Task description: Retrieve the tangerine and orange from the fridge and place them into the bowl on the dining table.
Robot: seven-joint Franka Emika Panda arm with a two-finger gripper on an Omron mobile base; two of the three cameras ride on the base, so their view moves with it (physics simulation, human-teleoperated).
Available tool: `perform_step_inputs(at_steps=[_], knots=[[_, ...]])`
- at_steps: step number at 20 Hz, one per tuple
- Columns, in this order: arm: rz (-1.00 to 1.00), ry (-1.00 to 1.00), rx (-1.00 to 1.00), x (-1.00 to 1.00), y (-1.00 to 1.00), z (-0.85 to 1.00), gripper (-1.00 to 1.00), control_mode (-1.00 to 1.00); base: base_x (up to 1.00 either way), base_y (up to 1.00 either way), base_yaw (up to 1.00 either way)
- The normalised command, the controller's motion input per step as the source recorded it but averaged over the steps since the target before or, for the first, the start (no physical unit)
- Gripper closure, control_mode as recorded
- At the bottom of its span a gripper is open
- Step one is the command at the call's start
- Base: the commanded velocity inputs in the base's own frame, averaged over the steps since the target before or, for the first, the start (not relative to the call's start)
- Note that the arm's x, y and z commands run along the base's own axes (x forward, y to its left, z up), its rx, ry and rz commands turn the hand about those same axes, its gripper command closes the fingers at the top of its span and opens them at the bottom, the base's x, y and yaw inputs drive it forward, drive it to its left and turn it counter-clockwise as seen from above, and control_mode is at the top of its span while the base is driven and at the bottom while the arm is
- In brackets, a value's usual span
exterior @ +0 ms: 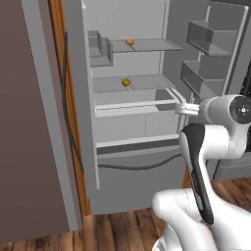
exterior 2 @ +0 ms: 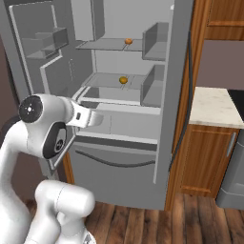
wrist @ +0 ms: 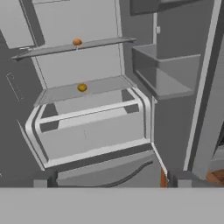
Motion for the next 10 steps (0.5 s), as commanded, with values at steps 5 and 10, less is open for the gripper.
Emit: perform_step_inputs(at_steps=[5,10], knots=[[0.20,0.01,-0.07,-0.66,-0.01,0.15,-1.00,-1.00,0.00,0.00,0.00],[0.26,0.07,-0.05,-0.50,0.03,0.02,-1.00,-1.00,0.00,0.00,0.00]])
